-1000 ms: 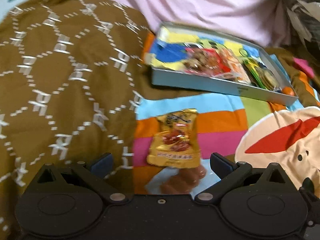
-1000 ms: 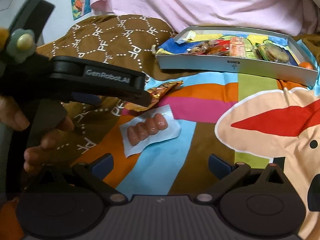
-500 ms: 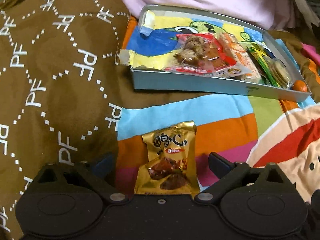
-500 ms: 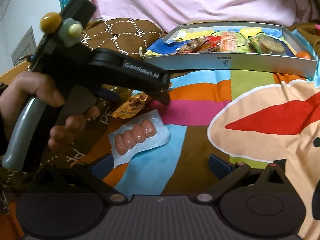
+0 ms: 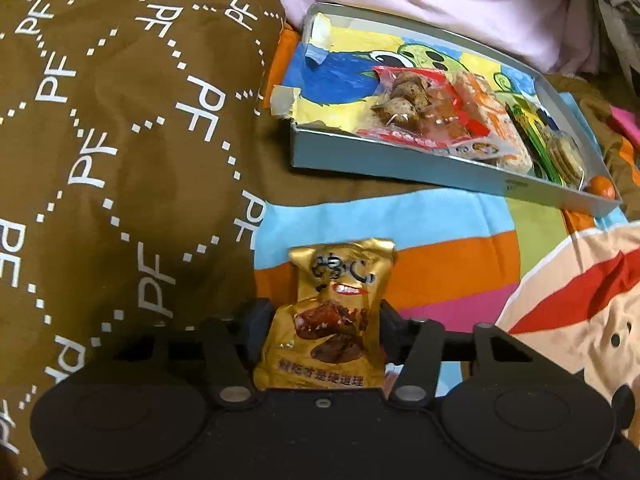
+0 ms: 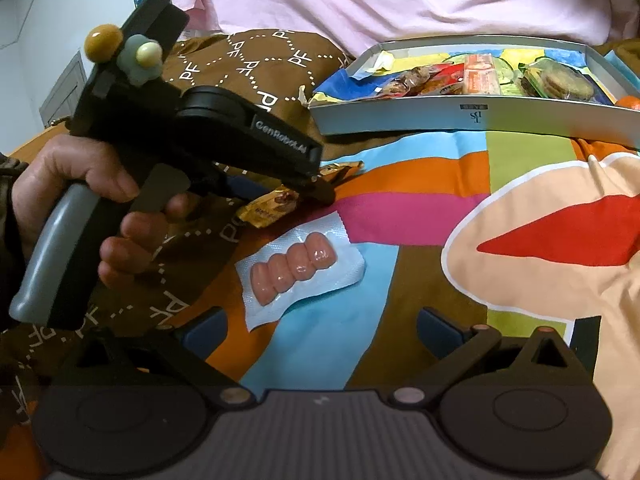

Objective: Organize snacks
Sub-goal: 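Grasp the gold duck-heart snack pack with the left tool, then reach the right tool to the pink sausage pack and grasp it while the left tool holds the gold pack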

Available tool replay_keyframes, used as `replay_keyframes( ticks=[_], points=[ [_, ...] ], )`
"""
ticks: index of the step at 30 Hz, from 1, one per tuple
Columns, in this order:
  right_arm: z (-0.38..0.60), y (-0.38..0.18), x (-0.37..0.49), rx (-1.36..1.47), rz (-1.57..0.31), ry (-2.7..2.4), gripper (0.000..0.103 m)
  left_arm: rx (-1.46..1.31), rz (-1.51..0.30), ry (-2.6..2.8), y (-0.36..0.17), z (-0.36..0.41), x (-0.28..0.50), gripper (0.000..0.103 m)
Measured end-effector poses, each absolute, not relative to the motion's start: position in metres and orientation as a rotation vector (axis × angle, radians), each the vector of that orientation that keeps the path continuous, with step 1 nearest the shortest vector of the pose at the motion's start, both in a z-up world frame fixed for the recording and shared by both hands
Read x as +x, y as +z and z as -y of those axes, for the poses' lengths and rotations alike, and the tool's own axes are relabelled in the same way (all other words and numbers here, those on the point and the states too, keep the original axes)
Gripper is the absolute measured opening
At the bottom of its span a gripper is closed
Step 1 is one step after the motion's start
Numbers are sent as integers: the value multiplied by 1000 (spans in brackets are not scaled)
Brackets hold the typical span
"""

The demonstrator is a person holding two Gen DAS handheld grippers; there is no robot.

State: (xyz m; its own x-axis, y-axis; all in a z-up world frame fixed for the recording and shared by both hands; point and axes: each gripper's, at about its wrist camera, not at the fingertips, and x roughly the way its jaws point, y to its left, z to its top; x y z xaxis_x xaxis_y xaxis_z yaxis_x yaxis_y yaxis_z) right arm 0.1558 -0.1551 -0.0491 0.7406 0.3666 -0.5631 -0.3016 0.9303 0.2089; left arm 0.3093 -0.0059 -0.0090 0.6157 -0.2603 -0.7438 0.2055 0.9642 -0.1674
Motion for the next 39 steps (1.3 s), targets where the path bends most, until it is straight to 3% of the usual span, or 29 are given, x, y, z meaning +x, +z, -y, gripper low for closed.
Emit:
replay_keyframes(
  ticks=[20,26,39],
  points=[
    [151,-50,154,71,-647,354,103,41,-845,-164,-16,-7,259,50],
    [143,-48,152,-86,-643,250,103,-123,-855,-160,-23,-33,236,50],
    [123,-47,149,-273,-564,332,103,-92,-808,-170,-26,-35,221,50]
  ],
)
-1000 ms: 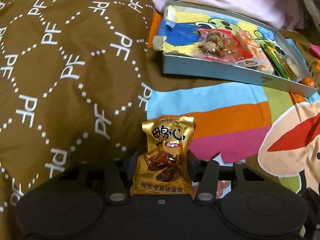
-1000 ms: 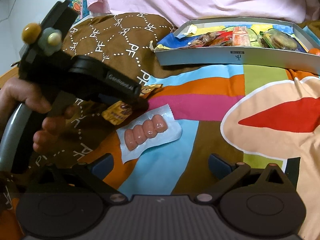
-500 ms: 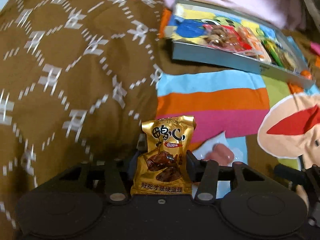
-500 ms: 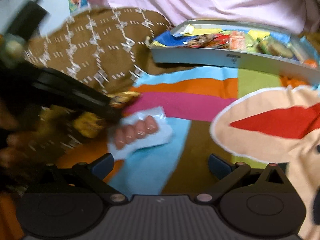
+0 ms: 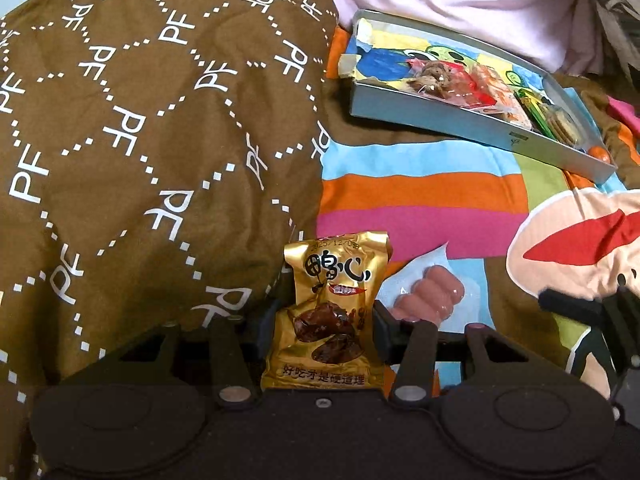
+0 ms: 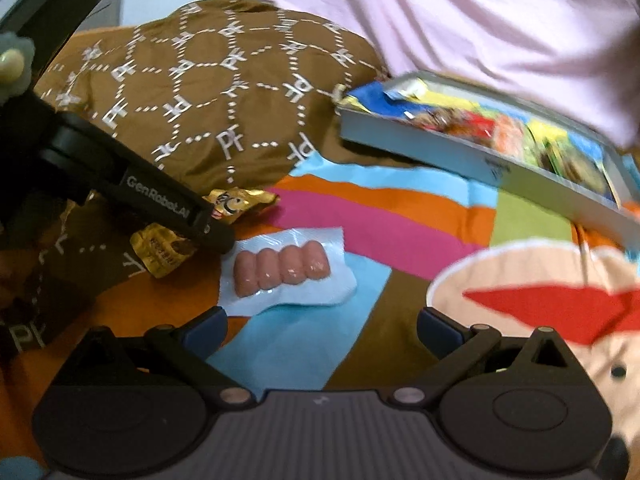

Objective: Organize snacks
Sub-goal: 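Reach the right tool to the pink sausage pack and grasp it while the left tool holds the gold pack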

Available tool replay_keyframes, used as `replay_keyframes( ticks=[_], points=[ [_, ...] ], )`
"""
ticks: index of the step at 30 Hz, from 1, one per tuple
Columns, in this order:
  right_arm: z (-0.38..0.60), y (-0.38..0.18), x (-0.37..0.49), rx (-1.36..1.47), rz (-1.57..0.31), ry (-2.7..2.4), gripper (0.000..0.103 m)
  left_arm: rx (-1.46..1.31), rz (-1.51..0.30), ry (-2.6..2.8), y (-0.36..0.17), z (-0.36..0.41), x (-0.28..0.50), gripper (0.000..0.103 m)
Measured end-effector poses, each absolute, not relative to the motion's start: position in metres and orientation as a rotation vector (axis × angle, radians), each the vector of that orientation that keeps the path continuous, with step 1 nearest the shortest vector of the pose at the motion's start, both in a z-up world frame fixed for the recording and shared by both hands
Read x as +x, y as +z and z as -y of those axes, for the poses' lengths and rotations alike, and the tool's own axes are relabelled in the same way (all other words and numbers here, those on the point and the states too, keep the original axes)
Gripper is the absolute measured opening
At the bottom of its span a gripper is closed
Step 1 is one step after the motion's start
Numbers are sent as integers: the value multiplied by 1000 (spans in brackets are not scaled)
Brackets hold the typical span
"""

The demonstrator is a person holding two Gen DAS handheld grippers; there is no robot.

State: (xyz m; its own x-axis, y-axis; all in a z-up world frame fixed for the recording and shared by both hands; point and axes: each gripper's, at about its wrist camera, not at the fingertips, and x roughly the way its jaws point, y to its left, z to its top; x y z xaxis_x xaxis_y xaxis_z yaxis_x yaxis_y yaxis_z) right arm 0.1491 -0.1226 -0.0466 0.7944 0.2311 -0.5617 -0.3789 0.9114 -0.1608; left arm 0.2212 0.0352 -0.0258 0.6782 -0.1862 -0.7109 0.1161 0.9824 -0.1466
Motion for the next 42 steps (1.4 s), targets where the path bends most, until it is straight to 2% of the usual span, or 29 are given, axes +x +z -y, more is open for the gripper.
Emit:
replay_keyframes(
  ticks=[4,11,18,28,30,42],
  points=[
    [112,-48,155,-377,-508,354,103,-132,-785,-173,-28,-40,217,51],
    [106,-50,163,-375,-471,403,97,-200,-756,-170,-31,-47,213,51],
    [95,-56,167,-411,-468,454,85,-211,-749,-169,-32,-48,212,51],
    [108,-57,184,-270,-518,487,75,-227,-741,-172,-34,-49,211,51],
    [108,-57,183,-267,-519,500,67,-227,-742,-171,-34,-49,211,51],
    [119,-51,173,-253,-593,469,67,-180,-745,-167,-33,-40,213,51]
  ],
)
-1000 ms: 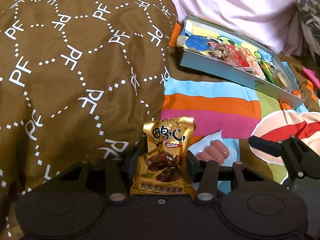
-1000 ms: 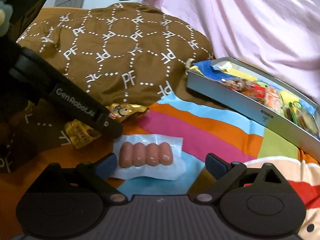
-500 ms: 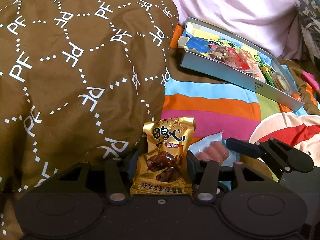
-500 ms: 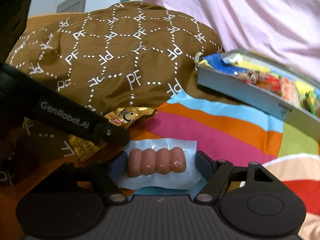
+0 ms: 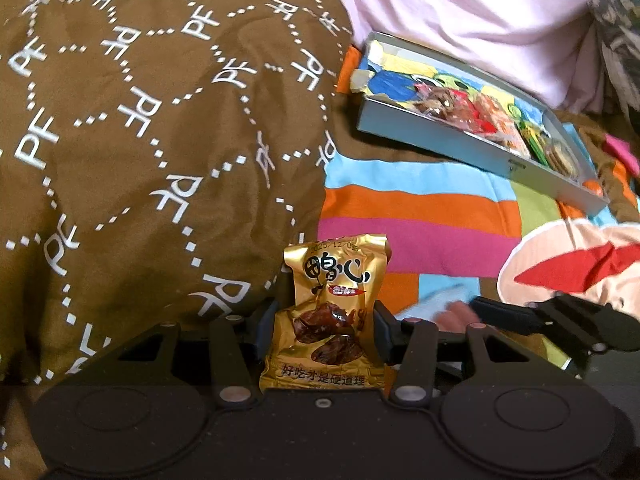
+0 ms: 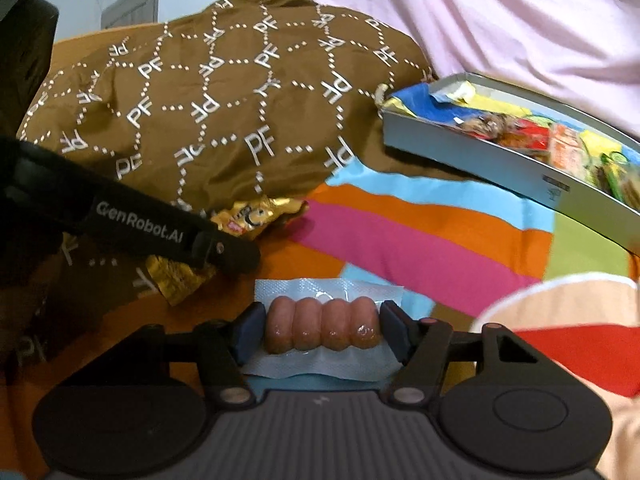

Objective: Organize snacks
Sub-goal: 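Reach the right tool to the pink sausage pack and grasp it while the left tool holds the gold pack, then lift both packs and carry them over the tray with both tools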

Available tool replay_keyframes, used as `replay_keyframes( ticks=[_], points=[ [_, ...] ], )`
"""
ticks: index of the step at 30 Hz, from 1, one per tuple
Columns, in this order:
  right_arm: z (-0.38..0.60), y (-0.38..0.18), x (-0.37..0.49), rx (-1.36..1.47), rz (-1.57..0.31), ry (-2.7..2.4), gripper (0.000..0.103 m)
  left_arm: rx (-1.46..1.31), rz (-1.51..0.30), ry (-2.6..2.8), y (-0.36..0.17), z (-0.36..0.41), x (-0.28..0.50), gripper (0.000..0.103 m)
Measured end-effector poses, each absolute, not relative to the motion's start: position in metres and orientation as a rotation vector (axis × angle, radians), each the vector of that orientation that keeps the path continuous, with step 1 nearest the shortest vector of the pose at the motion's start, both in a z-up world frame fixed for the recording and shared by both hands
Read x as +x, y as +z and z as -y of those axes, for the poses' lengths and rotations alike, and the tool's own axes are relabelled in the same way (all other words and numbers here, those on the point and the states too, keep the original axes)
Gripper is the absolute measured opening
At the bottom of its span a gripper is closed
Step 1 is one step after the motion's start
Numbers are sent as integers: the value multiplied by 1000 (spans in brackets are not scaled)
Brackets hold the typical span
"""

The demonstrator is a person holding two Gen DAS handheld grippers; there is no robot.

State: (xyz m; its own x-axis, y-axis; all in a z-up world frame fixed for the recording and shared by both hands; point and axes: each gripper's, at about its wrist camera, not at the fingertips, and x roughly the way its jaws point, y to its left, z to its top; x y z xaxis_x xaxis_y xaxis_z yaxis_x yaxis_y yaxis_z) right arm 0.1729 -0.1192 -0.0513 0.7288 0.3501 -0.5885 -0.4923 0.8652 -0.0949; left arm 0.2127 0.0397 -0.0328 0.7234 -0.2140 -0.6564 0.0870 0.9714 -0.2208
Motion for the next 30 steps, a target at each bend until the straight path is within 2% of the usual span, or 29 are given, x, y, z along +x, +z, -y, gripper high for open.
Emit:
replay_keyframes(
  ticks=[11,17,23,26,30],
  points=[
    [175,-36,137,-436,-641,435,67,-111,-813,-266,-35,13,199,51],
    [196,-33,127,-279,-678,373,67,-119,-815,-262,-38,38,188,51],
    [199,-43,138,-260,-688,380,71,-179,-812,-224,-43,38,193,51],
    [209,-47,146,-183,-713,386,74,-160,-800,-214,-44,42,194,52],
    [212,-49,150,-154,-724,388,73,-106,-787,-210,-44,51,197,52]
  ],
)
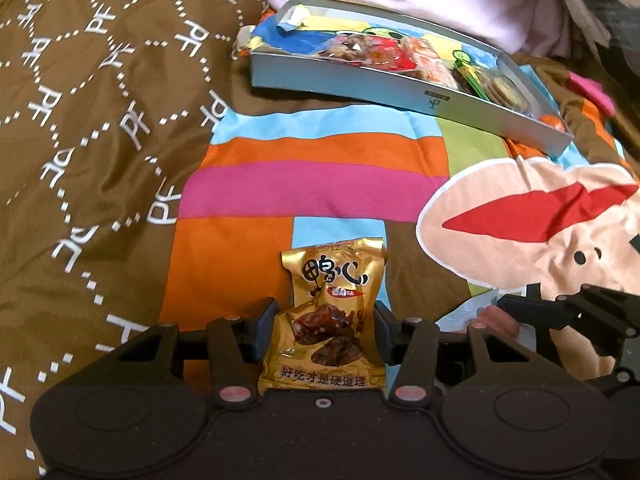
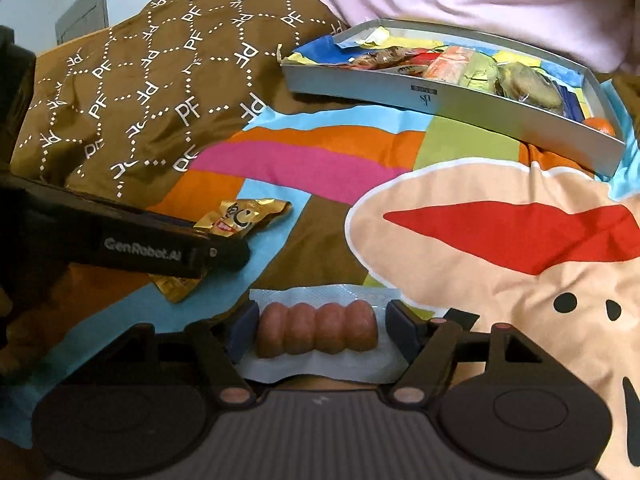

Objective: Organize snacks
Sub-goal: 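Lift both packs and carry them over the tray with both tools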

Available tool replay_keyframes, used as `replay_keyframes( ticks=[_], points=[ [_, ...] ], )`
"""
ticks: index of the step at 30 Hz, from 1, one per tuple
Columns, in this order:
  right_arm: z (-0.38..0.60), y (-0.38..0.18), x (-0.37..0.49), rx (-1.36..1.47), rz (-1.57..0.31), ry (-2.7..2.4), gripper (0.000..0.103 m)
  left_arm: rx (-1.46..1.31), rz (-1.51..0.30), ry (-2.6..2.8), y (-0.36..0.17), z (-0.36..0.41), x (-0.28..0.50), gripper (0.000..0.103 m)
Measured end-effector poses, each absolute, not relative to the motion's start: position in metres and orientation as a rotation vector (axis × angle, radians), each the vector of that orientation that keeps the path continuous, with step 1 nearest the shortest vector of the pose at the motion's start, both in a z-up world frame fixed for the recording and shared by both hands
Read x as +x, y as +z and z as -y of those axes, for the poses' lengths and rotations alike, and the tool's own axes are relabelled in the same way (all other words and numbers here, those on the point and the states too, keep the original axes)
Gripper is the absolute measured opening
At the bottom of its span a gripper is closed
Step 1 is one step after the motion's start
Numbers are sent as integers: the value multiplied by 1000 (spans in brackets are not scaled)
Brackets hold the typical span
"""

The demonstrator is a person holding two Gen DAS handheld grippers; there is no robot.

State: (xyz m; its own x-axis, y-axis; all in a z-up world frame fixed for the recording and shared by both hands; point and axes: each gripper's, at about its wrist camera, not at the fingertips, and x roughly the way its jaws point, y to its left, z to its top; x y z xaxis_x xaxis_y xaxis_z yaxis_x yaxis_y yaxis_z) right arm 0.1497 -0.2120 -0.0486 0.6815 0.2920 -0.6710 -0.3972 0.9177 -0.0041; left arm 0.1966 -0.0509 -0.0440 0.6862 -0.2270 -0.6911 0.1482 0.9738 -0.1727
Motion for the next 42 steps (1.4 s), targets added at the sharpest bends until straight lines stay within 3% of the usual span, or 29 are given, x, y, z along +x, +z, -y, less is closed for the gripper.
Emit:
replay_keyframes(
  ticks=[5,42],
  points=[
    [204,-47,144,-191,-708,375,67,-94,-779,-210,-44,53,197,53],
    [179,-37,118,-610,-345,244,67,-223,-635,-139,-24,50,188,50]
  ],
)
